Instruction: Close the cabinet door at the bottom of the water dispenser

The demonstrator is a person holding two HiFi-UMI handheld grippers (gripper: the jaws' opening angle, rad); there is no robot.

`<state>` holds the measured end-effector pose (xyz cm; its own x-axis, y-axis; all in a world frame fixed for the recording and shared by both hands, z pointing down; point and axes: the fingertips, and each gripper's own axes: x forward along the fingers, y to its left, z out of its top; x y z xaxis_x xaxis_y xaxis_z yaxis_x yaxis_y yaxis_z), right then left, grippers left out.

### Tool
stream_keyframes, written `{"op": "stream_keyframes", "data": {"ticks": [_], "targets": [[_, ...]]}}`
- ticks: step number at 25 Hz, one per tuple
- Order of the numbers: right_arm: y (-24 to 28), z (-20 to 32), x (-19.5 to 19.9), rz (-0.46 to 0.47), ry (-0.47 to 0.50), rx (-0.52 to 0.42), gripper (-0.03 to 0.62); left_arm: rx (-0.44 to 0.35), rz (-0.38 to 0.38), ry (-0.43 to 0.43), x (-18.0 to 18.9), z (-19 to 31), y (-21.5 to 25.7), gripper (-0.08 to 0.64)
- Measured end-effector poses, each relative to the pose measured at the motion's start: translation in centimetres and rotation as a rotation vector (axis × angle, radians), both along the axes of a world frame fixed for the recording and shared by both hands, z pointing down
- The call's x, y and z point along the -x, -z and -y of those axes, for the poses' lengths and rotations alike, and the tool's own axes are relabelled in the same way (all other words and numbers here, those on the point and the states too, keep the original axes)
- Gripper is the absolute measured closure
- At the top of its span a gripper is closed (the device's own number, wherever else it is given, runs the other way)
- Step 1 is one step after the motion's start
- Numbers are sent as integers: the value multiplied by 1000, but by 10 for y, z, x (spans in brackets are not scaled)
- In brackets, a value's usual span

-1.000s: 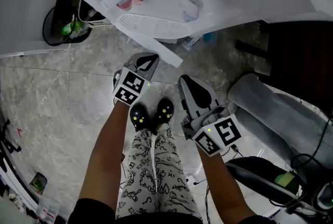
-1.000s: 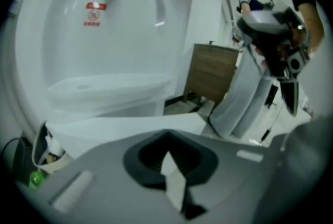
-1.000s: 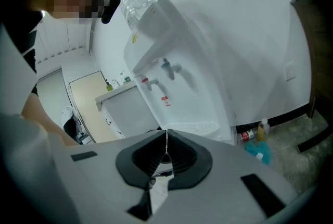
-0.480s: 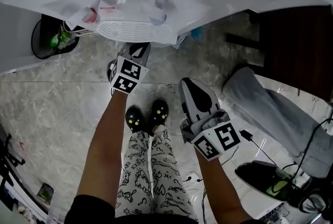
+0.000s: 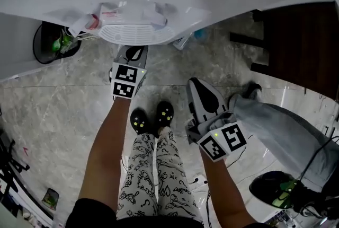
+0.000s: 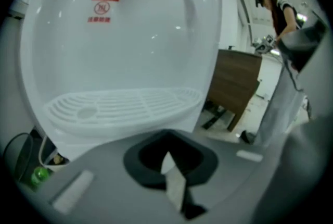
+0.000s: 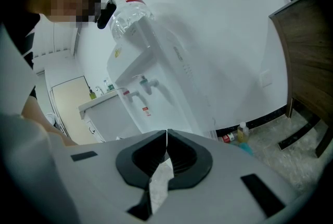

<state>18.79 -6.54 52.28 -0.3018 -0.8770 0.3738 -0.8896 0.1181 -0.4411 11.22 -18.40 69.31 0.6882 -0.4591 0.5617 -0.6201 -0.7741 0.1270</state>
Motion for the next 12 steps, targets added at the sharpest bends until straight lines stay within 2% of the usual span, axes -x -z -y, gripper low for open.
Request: {"op": "stream_keyframes", "data": {"ticks": [6, 10, 12], "targets": [[24, 7, 7, -17, 24, -31, 575, 10, -94, 57, 14, -27, 42, 560], [50, -1, 18, -16, 37, -49, 575, 43, -164, 86, 21, -56, 92, 560], [67, -11, 27, -15, 65, -51, 575, 51, -190, 69, 22, -79, 125, 560]]}}
